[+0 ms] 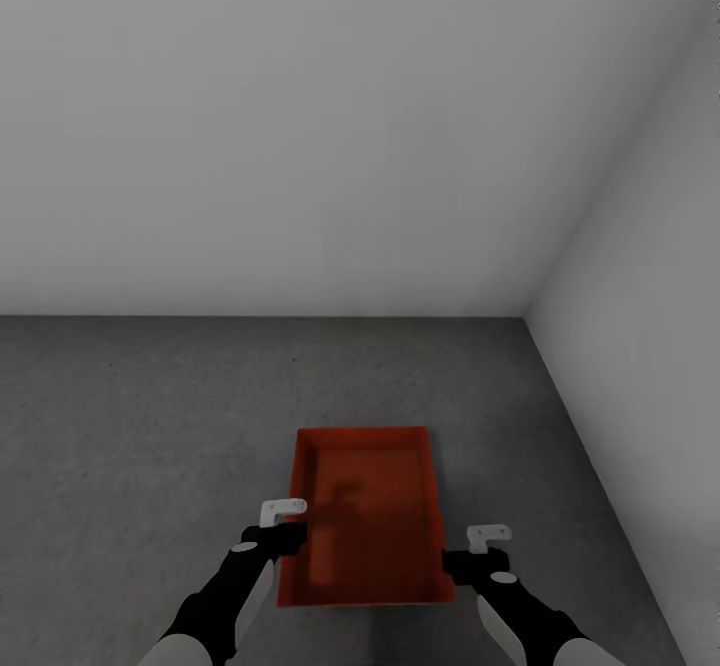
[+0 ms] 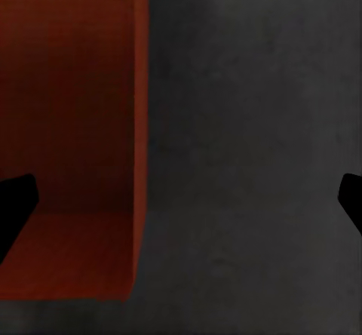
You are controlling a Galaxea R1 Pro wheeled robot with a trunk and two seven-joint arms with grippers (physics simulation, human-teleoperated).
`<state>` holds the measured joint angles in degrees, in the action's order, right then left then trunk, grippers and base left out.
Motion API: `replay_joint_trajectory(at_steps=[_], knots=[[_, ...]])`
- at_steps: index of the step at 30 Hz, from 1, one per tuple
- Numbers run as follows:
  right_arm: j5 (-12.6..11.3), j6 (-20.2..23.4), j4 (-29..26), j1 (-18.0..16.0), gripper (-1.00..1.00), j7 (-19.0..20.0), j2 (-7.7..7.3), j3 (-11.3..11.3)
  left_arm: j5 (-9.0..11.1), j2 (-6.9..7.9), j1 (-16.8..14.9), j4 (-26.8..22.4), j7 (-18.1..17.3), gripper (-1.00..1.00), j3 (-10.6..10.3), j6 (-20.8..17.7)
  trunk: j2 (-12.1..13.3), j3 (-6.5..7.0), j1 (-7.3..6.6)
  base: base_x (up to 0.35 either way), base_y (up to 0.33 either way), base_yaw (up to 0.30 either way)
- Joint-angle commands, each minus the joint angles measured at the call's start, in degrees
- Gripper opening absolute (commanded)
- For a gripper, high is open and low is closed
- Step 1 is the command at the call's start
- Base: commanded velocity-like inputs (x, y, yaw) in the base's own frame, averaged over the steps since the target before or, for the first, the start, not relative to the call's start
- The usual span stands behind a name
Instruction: Move the two storage containers from the living room to the garage. In the garage, place one container on the floor and stack the other container on top of it (either order is fine).
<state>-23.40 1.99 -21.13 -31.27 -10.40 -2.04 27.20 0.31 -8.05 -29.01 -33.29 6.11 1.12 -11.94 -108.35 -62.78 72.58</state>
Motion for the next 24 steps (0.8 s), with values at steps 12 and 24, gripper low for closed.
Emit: replay_joint_trajectory(at_steps=[12, 24], knots=[[-0.3, 0.21, -0.14, -0.02, 1.0, -0.4, -0.07, 0.73, 0.05, -0.04, 0.0, -0.11, 0.1, 1.0, 0.11, -0.28, 4.81, 2.12, -2.65, 0.0, 0.0, 0.0], [-0.19, 0.21, -0.14, -0.02, 1.0, -0.4, -0.07, 1.07, 0.05, -0.04, 0.0, -0.11, 0.08, 1.0, 0.13, -0.28, 9.62, 4.28, -5.28, 0.0, 0.0, 0.0]])
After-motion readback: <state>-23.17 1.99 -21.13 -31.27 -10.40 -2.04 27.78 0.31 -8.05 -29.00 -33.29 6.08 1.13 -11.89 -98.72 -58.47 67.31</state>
